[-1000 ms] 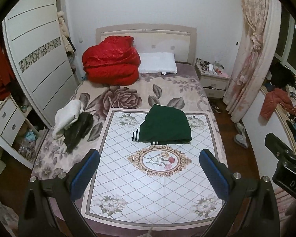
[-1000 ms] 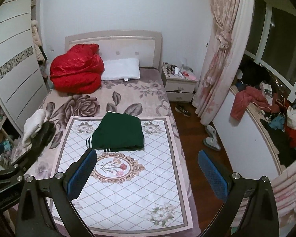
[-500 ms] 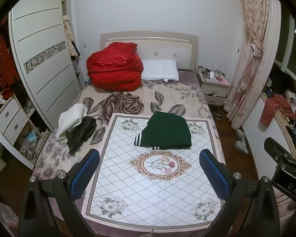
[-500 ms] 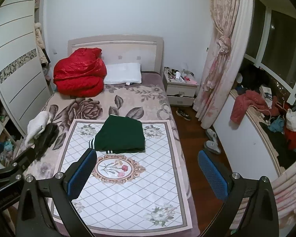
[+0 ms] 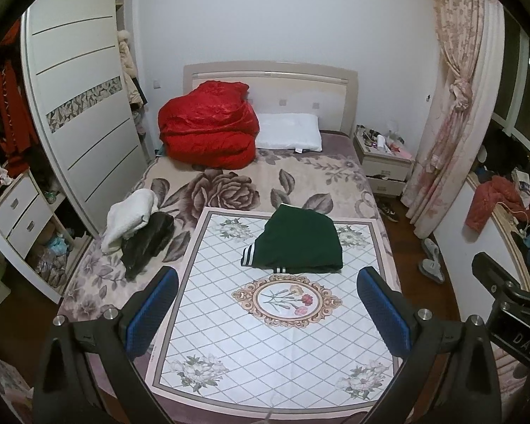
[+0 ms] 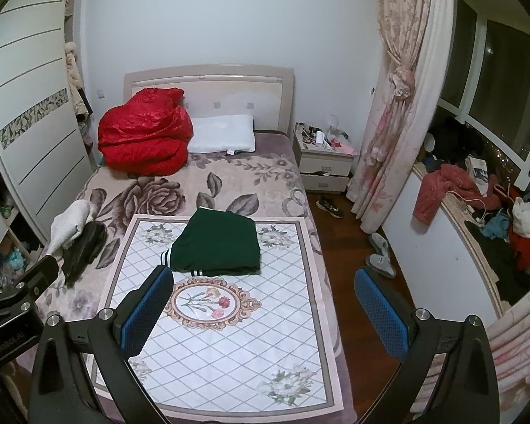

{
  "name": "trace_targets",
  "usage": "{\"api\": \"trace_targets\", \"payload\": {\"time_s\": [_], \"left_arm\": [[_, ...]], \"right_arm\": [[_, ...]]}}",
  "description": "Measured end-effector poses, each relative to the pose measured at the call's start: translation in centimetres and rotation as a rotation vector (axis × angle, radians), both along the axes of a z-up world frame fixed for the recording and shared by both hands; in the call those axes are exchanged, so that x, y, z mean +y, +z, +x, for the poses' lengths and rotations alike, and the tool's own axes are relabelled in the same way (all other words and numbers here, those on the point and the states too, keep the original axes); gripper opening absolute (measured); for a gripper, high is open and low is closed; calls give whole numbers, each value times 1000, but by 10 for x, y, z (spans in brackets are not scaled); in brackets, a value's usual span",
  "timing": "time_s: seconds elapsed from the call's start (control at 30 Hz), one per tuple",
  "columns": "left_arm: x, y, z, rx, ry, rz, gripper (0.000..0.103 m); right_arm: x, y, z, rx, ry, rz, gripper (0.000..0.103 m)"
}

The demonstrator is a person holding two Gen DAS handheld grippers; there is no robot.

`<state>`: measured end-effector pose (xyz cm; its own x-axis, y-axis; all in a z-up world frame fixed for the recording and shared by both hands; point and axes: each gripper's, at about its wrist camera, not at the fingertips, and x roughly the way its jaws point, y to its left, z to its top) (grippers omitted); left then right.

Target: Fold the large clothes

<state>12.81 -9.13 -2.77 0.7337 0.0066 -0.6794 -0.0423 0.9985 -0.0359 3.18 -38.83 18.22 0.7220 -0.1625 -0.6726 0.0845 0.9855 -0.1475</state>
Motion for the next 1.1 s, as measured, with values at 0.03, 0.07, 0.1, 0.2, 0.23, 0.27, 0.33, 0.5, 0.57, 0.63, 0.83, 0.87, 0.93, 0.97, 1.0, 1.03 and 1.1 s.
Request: {"api": "trace_targets", "payload": {"time_s": [0.03, 0.07, 0.1, 0.2, 0.23, 0.27, 0.33, 0.5, 0.57, 0.63, 0.83, 0.87, 0.93, 0.97, 1.0, 1.03, 1.1], "left_arm": [[0, 1, 0, -1, 1, 3, 103], [0, 1, 0, -1, 0, 3, 103], [0, 1, 0, 1, -3, 0, 103], [-1, 3, -1, 4, -7, -2, 103], [-1, 4, -1, 4, -8, -3, 103], [-1, 4, -1, 4, -7, -3, 103], [-1, 5, -1, 6, -11, -7, 103], [-6, 7, -2, 4, -17, -7, 103], [-7, 9, -2, 3, -20, -8, 103], [-7, 10, -2, -1, -23, -10, 103], [-10, 12, -3, -2, -32, -12, 103], [-11, 13, -3, -2, -33, -12, 103], [-11, 13, -3, -1, -33, -11, 103], [-11, 13, -3, -2, -35, -11, 103], [-12, 14, -3, -4, -36, -8, 103], [-12, 14, -3, -4, -37, -6, 103], [-12, 15, -4, -4, -37, -8, 103]], "right_arm": [[0, 1, 1, -1, 2, -2, 103], [0, 1, 2, -2, 3, -1, 103], [0, 1, 2, -1, 3, 2, 103], [-1, 3, 4, -5, 6, 1, 103], [-2, 4, 5, -6, 9, 2, 103], [-2, 6, 7, -8, 11, 1, 103], [-5, 8, 9, -11, 14, -4, 103], [-8, 10, 11, -13, 17, -4, 103], [-8, 10, 11, -13, 15, -3, 103], [-9, 11, 13, -13, 19, -1, 103], [-9, 13, 10, -13, 13, 0, 103], [-9, 14, 11, -13, 13, 2, 103], [-10, 13, 12, -14, 16, -2, 103], [-9, 14, 10, -16, 13, -2, 103], [-8, 14, 9, -16, 11, -1, 103], [-8, 14, 8, -16, 10, -2, 103], [-8, 14, 4, -19, 7, -2, 103]]}}
